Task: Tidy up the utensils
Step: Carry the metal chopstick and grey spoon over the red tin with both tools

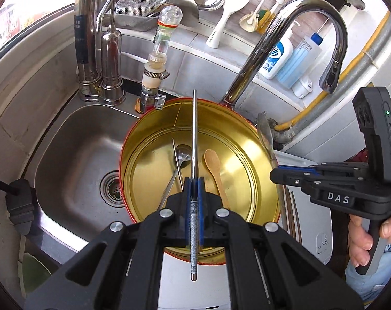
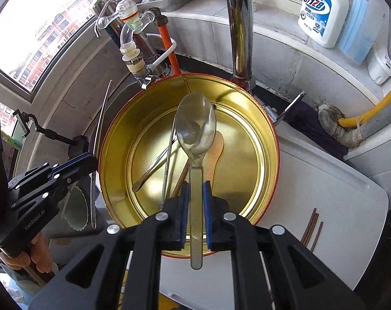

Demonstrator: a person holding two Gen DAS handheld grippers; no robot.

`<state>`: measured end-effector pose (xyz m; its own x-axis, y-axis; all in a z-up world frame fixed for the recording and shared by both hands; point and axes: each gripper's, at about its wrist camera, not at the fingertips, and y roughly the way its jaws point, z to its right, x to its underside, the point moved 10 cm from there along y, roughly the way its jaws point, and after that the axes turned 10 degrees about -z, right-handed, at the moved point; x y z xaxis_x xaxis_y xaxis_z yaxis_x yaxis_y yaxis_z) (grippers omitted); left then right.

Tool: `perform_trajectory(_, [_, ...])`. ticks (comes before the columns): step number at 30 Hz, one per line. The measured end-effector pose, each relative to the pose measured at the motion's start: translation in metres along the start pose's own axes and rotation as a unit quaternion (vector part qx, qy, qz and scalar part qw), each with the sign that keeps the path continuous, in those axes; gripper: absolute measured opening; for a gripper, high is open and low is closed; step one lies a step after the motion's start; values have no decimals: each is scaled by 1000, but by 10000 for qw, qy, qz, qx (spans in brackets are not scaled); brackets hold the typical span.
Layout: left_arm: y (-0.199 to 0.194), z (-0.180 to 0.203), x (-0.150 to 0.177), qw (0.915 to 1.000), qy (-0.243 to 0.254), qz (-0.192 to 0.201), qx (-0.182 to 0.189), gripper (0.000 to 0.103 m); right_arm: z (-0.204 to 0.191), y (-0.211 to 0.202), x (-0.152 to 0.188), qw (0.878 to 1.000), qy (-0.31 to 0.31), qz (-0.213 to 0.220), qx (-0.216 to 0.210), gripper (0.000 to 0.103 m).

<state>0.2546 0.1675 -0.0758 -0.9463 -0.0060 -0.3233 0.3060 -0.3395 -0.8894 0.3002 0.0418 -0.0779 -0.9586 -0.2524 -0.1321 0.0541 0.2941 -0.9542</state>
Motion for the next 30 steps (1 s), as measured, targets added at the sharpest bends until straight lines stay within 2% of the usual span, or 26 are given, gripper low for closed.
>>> perform_trajectory(10, [32,0,-7,9995,127,-275,102,5,-3,37,-20,9994,64,-350,-51,12])
perform_trajectory(22, [57,0,-7,9986,162,-499,116,5,3,73,-14,9970,143,-757,-39,12])
perform_trajectory(27, [61,-3,-4,9984,150,-550,35,5,5,78,-15,9966,180,-798,-42,12])
perform_trajectory(30, [60,-3,-1,9981,286,-519,-189,5,7,75,-17,9968,197,-772,-57,12])
